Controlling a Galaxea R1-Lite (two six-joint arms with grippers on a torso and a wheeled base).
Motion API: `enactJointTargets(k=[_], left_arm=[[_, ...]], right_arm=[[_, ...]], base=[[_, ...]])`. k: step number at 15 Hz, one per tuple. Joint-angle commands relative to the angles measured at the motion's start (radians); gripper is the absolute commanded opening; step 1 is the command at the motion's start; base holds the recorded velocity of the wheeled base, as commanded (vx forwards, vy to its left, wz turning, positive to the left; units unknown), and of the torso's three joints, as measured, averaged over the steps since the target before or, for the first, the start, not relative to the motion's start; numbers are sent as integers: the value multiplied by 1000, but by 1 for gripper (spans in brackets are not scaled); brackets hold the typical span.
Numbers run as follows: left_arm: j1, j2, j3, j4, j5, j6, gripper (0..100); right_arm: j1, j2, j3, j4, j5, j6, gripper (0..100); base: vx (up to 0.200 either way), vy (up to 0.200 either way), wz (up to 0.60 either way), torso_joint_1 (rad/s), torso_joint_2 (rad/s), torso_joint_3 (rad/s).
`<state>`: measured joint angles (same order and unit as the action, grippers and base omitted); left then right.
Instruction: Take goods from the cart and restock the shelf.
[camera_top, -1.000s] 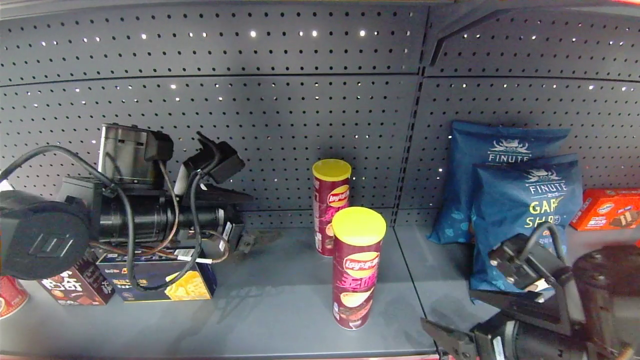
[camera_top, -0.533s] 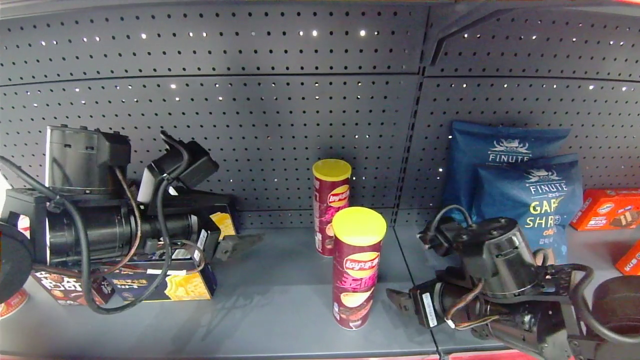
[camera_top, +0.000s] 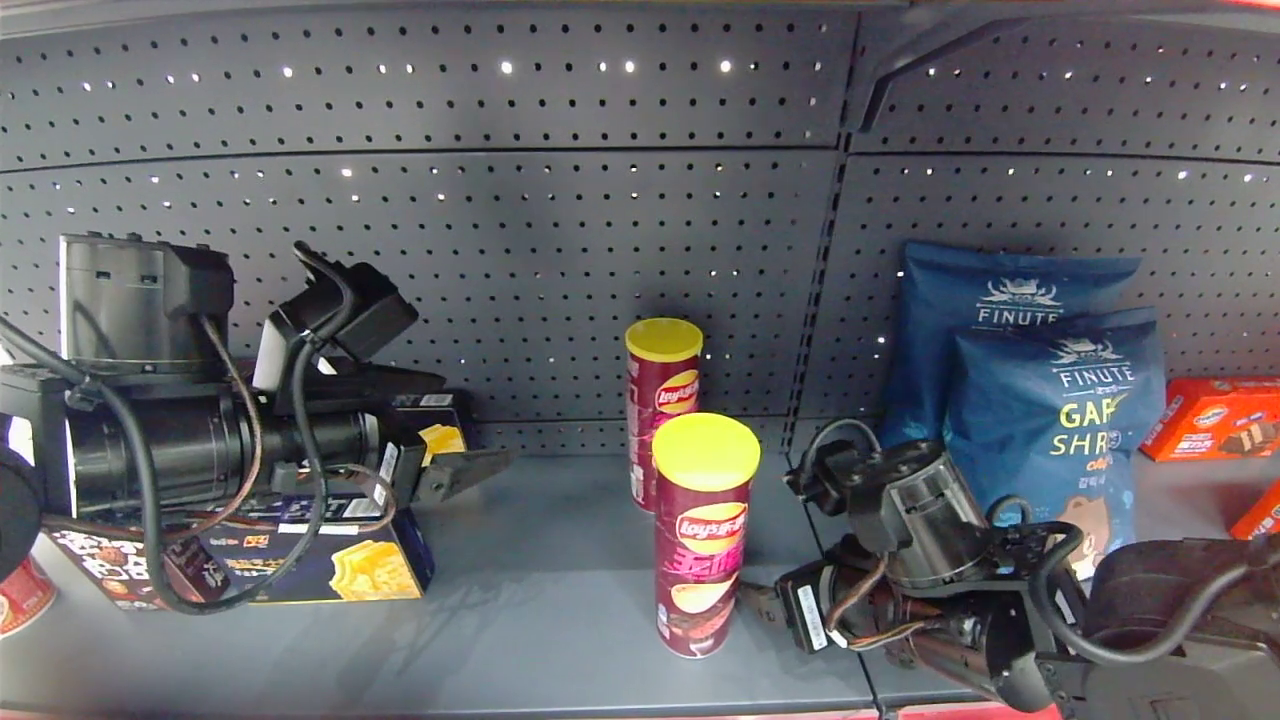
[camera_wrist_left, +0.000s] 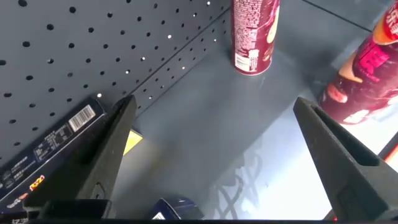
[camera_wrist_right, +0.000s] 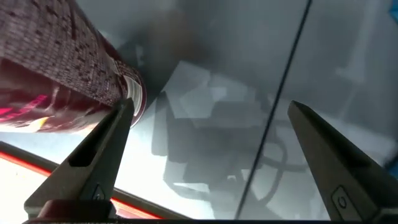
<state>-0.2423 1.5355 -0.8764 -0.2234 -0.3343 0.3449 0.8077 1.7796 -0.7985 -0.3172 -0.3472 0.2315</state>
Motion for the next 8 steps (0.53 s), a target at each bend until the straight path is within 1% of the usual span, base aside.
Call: enactJointTargets(k=[1,8], left_arm=[[0,0,4,-1,0,0,100],[-2,0,14,-1,-2,0,100]], right_arm=[[11,23,-11,-2,1,0,100],[16,37,-34,-2,1,0,100]], base=[[0,0,0,0,0,0],[0,0,0,0,0,0]])
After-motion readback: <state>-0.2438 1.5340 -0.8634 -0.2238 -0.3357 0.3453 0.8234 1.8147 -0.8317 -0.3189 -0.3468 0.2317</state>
